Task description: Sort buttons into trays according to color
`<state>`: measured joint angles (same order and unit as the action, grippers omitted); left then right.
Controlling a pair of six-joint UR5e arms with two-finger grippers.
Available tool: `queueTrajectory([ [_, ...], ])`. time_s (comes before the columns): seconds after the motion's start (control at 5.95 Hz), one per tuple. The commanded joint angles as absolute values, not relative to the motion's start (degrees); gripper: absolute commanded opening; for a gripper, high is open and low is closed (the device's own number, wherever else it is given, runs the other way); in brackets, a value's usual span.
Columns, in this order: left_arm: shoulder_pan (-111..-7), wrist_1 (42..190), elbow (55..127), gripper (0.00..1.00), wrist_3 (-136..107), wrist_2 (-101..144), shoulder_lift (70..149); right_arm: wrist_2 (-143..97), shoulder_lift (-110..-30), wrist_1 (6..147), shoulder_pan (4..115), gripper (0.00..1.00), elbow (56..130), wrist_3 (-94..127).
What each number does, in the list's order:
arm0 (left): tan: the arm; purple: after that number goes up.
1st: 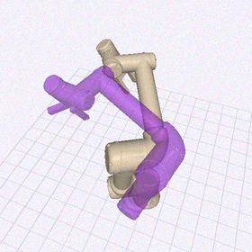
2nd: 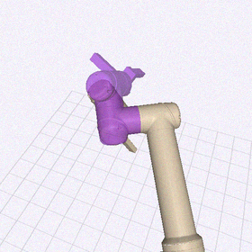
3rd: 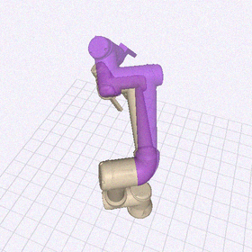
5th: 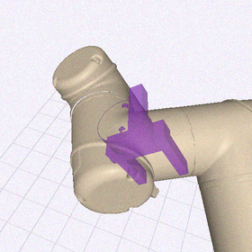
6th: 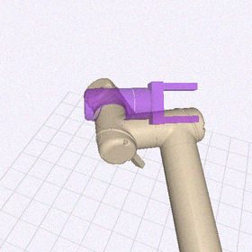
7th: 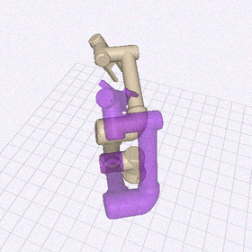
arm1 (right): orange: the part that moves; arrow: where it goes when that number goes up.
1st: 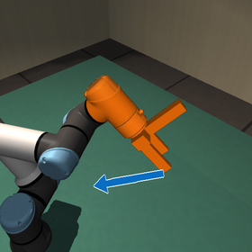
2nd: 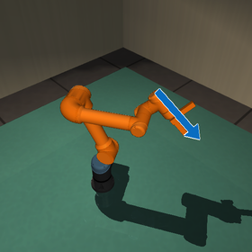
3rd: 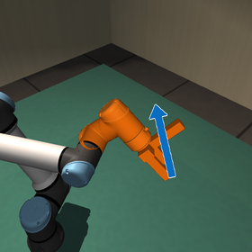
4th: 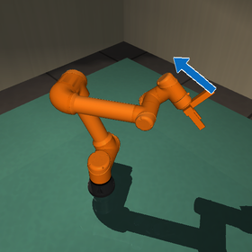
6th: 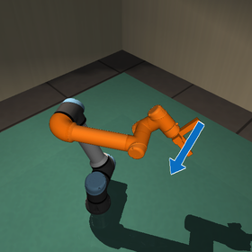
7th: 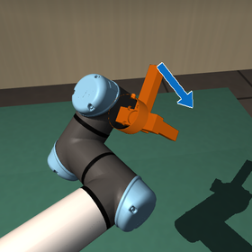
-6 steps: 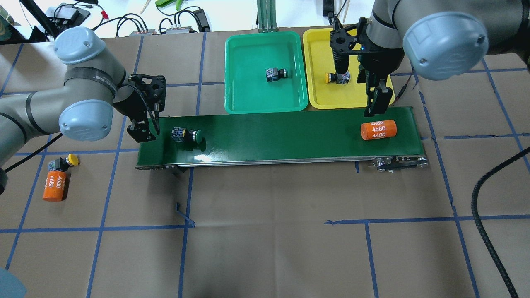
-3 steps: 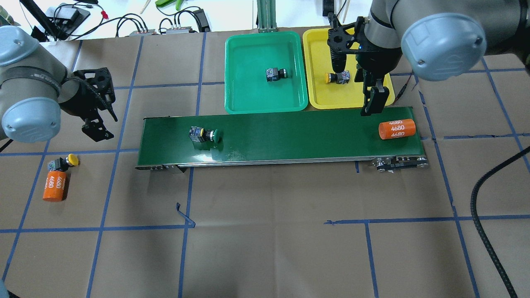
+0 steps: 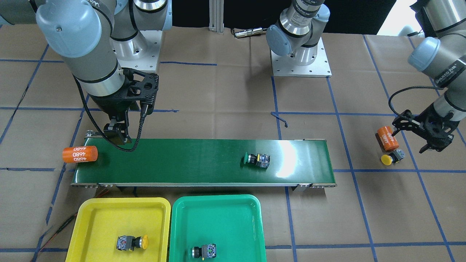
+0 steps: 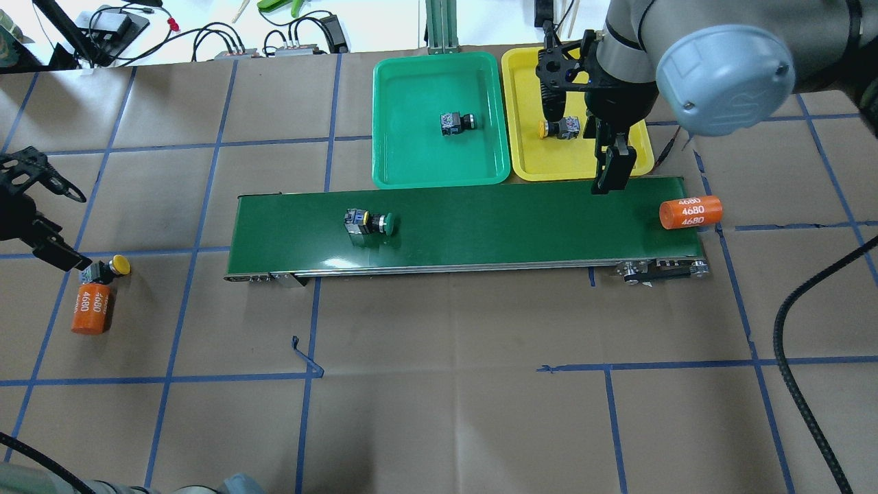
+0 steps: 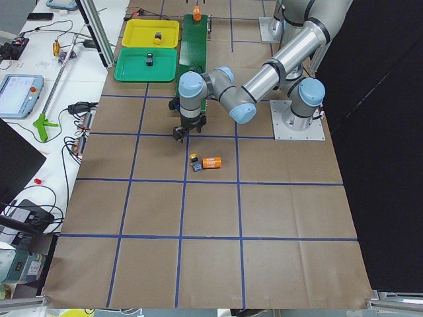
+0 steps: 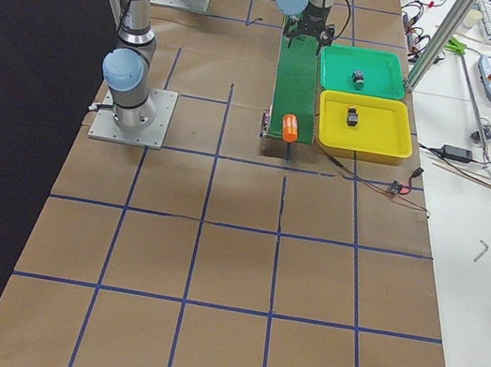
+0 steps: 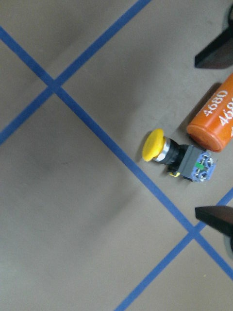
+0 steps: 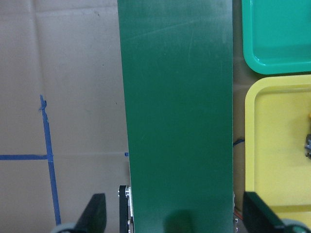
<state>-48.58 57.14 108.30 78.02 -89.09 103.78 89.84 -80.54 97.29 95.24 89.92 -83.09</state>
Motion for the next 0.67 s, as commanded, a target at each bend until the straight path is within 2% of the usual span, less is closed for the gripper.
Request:
queueTrajectory([
  [0.0, -45.01, 56.87, 110.47, 0.98, 71.29, -88.77, 106.24, 89.74, -78.5, 100.0, 97.99, 1.0, 89.83, -82.88],
  [0.5, -44.65, 57.13, 110.48, 0.97, 65.92, -88.95, 113.37, 89.56, -76.12, 104.58, 100.99, 1.0, 89.82, -79.54],
])
